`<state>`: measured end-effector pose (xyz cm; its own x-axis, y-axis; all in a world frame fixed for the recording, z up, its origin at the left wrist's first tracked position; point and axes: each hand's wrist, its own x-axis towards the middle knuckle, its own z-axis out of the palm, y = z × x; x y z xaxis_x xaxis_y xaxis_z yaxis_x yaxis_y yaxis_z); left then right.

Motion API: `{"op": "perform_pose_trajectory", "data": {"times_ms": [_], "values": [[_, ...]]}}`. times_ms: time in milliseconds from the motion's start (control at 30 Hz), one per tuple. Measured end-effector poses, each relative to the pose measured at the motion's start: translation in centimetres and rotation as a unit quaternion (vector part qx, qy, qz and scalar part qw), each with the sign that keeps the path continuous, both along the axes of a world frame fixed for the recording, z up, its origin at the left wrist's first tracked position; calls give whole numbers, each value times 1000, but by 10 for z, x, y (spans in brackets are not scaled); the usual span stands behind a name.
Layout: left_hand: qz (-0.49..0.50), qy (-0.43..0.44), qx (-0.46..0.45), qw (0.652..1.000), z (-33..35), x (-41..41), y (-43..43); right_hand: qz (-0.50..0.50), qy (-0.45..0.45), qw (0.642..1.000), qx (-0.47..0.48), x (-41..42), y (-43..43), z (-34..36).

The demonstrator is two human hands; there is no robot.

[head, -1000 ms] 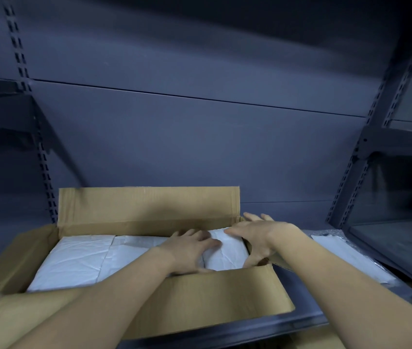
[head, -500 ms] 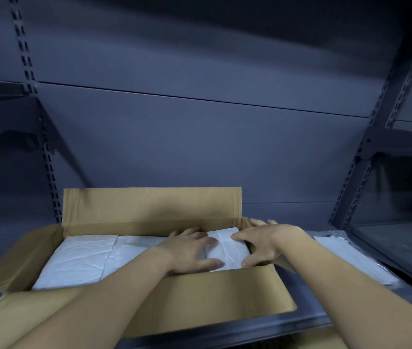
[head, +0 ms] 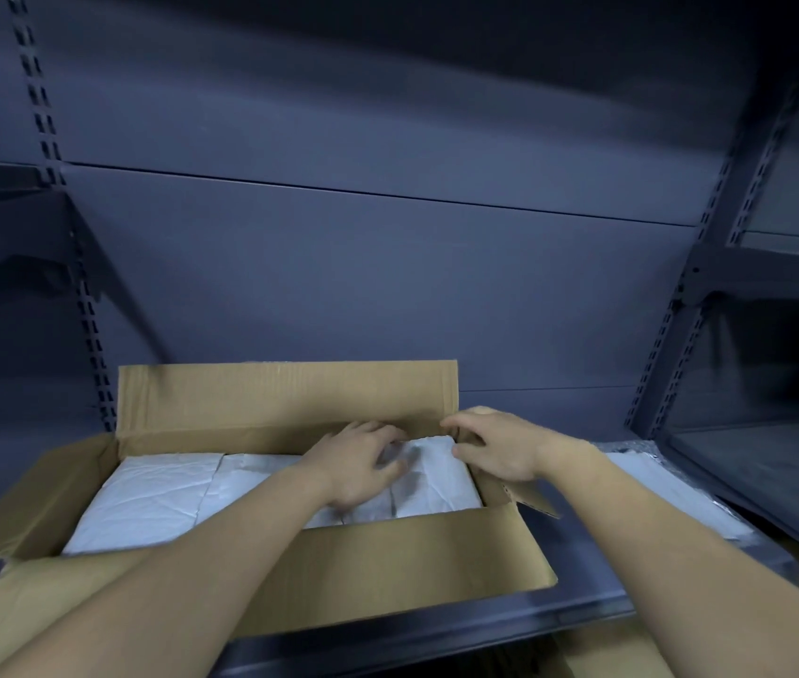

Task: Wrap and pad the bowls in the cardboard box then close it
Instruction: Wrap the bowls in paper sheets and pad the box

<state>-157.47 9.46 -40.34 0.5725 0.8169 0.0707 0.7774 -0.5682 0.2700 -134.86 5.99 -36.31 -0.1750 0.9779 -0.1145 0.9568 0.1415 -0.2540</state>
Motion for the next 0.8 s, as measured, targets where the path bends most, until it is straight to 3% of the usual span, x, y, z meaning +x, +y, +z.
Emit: {"op": "perform_pose_trajectory", "data": {"times_ms": [233, 800], "values": [[42, 17, 22, 999, 24, 9, -13, -78, 79, 991, 71, 6, -19, -19], [-46, 6, 38, 998, 42, 119, -45, -177, 25, 979, 98, 99, -81, -16]]}}
